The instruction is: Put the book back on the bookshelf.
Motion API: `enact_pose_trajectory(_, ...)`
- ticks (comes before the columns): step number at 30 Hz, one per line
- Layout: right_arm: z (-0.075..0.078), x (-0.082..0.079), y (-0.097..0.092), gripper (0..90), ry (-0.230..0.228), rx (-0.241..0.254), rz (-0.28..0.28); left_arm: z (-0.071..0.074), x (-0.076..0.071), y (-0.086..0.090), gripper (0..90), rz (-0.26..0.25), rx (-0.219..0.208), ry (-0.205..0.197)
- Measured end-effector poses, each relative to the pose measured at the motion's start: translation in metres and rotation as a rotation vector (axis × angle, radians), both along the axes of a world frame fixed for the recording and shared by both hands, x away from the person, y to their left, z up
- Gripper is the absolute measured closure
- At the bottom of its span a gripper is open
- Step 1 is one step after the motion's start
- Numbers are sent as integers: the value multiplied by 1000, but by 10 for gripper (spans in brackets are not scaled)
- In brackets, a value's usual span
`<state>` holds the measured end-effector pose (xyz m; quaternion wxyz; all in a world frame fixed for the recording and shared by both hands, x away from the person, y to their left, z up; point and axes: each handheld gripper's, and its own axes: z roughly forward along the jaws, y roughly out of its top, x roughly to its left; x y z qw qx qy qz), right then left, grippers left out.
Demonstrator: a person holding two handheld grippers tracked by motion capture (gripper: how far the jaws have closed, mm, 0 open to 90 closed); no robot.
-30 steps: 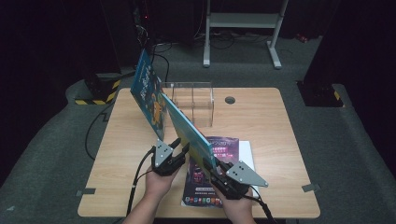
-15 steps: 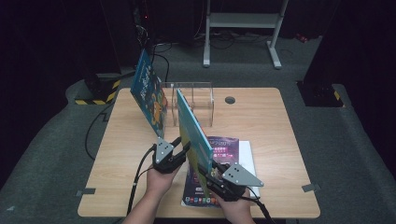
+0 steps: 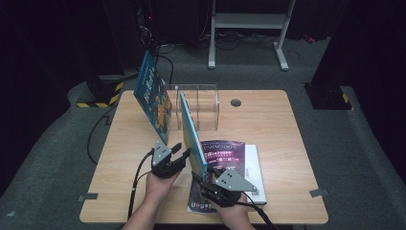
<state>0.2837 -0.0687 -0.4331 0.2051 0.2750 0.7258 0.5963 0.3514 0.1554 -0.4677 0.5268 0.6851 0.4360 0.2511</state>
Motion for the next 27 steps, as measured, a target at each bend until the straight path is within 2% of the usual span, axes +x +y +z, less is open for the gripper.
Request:
enact_pose_trajectory(3,-1,0,2,564,-3,13,7,2,-4,1,530,-4,18,-10)
enact_pose_trajectory(6,-1,0,3,564,0,17,9,7,-11,3,484,-18,-5,-20)
enact_pose_trajectory(12,-1,-1,5,569,-2,11,8,28,-32,3,405,-67,-14,-88)
enact_pose_trajectory(15,-2,0,6,570,-3,13,10,37,-41,5,360,-66,-25,-111)
enact_pose_trajectory(21,-2,0,8,568,-17,9,9,53,-52,9,302,-66,-37,-142)
enact_pose_trajectory(27,-3,1,9,565,-19,11,5,71,-65,9,242,-90,-63,-171)
